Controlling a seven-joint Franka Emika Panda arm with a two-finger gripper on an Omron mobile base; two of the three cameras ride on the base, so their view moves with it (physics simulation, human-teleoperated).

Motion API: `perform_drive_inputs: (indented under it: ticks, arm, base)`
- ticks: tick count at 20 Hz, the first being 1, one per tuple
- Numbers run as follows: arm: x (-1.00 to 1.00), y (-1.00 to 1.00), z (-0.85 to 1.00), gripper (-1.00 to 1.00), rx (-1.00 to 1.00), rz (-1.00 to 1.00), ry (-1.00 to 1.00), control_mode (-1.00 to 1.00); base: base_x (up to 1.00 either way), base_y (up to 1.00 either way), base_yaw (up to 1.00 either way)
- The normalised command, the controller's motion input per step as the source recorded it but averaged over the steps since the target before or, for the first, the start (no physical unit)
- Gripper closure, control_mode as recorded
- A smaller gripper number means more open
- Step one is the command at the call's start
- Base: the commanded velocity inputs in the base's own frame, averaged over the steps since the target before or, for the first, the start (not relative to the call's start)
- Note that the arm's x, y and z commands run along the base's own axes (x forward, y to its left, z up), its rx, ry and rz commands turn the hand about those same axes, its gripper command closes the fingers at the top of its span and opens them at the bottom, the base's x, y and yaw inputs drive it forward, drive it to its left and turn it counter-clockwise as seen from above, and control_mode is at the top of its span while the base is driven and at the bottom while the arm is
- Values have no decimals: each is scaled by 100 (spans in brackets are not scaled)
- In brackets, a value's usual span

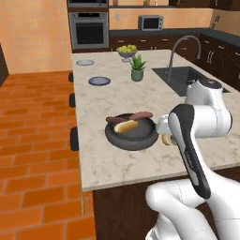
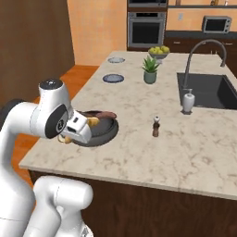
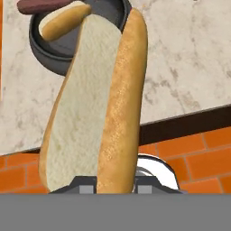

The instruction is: Place one bun and one sausage from the bowl on each plate.

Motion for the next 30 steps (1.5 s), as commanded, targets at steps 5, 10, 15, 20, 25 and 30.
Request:
perform_drive_inputs:
  ticks: [5,10,15,20,25,30]
  arm:
    - [0,0,0,100,0,0,0,100]
    - [0,0,0,100,0,0,0,100]
    - [0,0,0,100,0,0,0,100]
    - [0,0,0,100,0,0,0,100]
    - [0,0,0,100,0,0,0,100]
    - [0,0,0,100,0,0,0,100]
  base:
    - [-79,85,-32]
    - [-14,85,-51]
    - [0,99,-39]
    - [17,100,-34]
    - [44,100,-25]
    - [58,100,-24]
